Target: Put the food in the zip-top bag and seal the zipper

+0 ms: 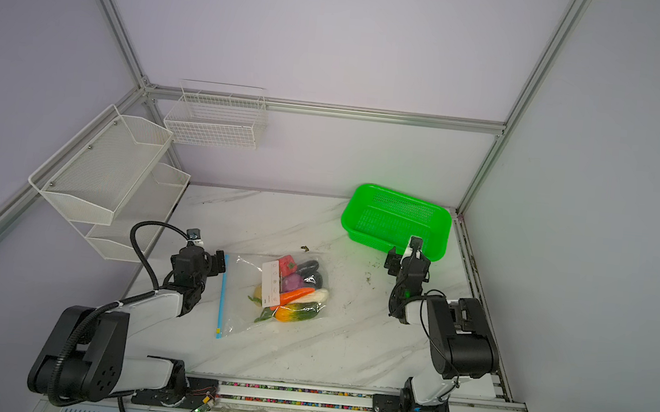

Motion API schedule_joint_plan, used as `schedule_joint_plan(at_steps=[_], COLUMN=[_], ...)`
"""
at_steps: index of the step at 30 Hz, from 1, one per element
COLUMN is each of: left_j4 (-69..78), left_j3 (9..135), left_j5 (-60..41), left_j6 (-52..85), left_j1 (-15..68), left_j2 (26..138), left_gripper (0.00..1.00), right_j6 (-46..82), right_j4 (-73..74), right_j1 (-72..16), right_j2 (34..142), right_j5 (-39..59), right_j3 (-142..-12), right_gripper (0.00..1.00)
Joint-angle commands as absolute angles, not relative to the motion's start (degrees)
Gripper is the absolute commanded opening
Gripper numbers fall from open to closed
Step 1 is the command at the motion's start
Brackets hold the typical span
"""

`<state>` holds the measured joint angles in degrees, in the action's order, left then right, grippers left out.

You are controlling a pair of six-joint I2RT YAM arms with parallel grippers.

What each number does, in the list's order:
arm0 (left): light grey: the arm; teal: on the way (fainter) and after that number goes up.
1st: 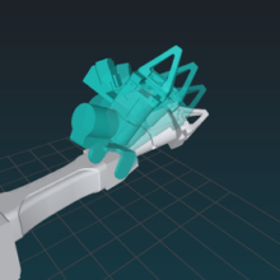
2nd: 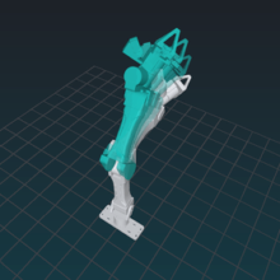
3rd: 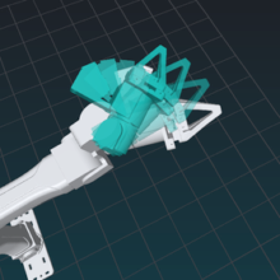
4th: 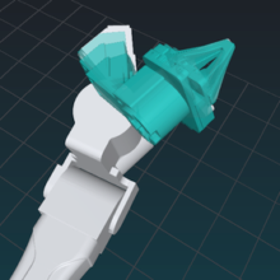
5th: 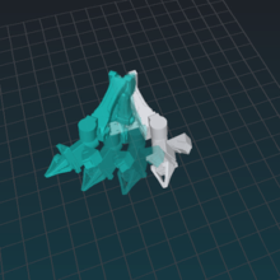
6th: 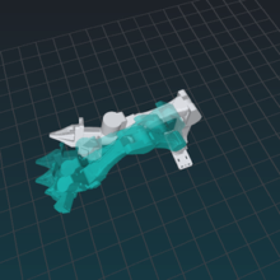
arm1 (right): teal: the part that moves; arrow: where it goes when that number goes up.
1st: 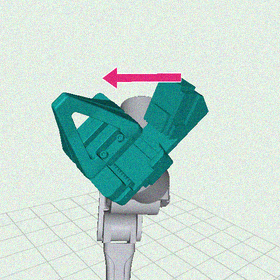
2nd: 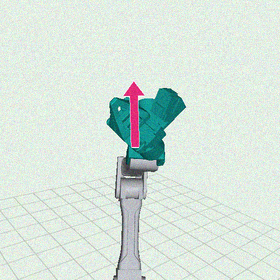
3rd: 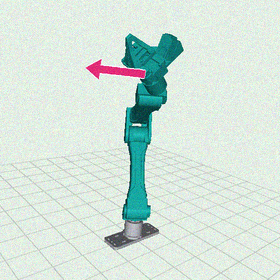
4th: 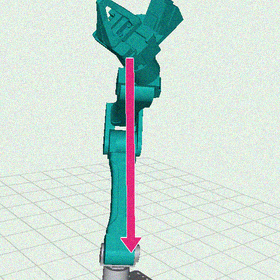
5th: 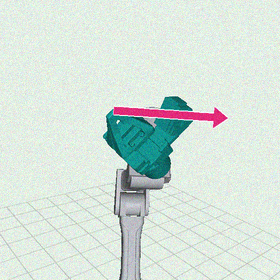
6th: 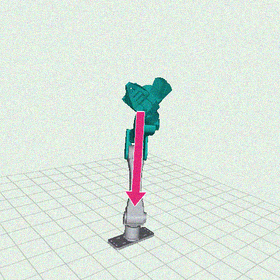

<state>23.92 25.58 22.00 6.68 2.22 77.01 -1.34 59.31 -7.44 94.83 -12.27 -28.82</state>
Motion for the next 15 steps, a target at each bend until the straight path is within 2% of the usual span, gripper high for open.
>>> schedule_joint_plan(at_steps=[1, 3, 5, 8, 11, 12, 15], left_j4=[37.1, 40.2, 44.7, 51.6, 52.3, 52.1, 53.7], left_j3=[24.1, 23.4, 22.1, 21.7, 21.6, 21.5, 21.2], left_j5=[18.6, 16.4, 15.5, 16.3, 14.6, 14.6, 14.6], left_j6=[3.8, 3.1, 4.7, 5.0, 4.6, 4.6, 4.1], left_j1=[1.0, 0.6, -0.4, -1.2, -1.1, -1.1, -1.1], left_j2=[78.2, 78.9, 81.5, 88.3, 88.6, 88.5, 88.9], left_gripper=[0.98, 0.98, 0.98, 1.00, 1.00, 1.00, 1.00], right_j6=[-5.1, -6.6, -6.5, -7.5, -7.6, -7.6, -6.4], right_j4=[79.3, 96.7, 86.7, 92.1, 92.4, 92.5, 88.0], right_j1=[-7.2, -7.7, -7.8, -9.1, -9.6, -9.7, -9.7], right_j2=[98.0, 104.3, 100.8, 102.8, 102.6, 102.8, 102.6], right_j5=[-9.7, -9.4, -9.3, -11.8, -13.2, -13.4, -15.0], right_j3=[-24.6, -19.8, -21.5, -20.6, -20.3, -20.3, -22.5], right_gripper=[0.87, 0.87, 0.87, 0.90, 0.93, 0.97, 0.97])
